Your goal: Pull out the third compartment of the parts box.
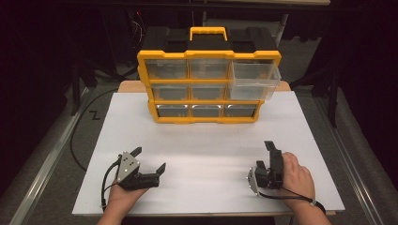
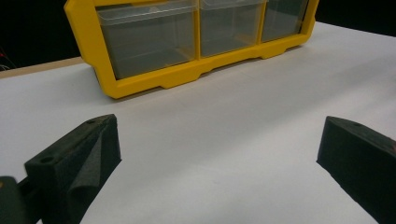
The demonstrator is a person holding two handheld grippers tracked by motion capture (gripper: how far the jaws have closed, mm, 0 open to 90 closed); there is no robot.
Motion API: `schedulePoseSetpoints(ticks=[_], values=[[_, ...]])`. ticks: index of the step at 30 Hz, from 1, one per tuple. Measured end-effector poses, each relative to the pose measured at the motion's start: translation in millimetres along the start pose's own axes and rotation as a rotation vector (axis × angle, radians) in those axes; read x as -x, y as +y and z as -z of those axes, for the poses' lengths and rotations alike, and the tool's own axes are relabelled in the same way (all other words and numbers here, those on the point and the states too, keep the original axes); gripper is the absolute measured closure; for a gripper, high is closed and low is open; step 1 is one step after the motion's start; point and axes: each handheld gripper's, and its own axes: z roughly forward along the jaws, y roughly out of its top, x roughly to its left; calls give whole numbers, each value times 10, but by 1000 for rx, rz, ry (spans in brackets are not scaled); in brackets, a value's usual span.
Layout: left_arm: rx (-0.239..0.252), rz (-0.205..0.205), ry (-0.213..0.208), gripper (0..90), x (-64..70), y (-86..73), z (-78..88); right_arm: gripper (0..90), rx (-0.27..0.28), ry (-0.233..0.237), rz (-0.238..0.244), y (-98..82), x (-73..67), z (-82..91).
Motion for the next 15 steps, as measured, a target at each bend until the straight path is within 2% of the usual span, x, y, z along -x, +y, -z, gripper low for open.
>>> schedulePoseSetpoints(ticks=[3,6,7,8,9,11,13,14,15], values=[[7,30,13,6,-32,14,2,9,1,11,-56,-8,30,5],[2,42,9,5,-51,15,0,9,-1,32,-148,-37,67,5],[3,36,4,5,-49,15,-3,9,-2,42,-187,-52,75,-1],[4,34,1,6,-47,17,-6,9,-9,82,-282,-93,92,-18],[4,37,-3,6,-45,19,-12,9,-9,82,-282,-93,92,-18],[-4,35,-2,6,-45,18,-22,9,-15,127,-360,-133,101,-40],[-14,39,-6,5,-44,16,-29,9,-12,169,-453,-167,96,-67],[-17,35,-6,5,-43,14,-28,10,-4,187,-530,-174,83,-83],[-19,35,-6,6,-43,12,-28,10,-4,208,-578,-189,82,-98]])
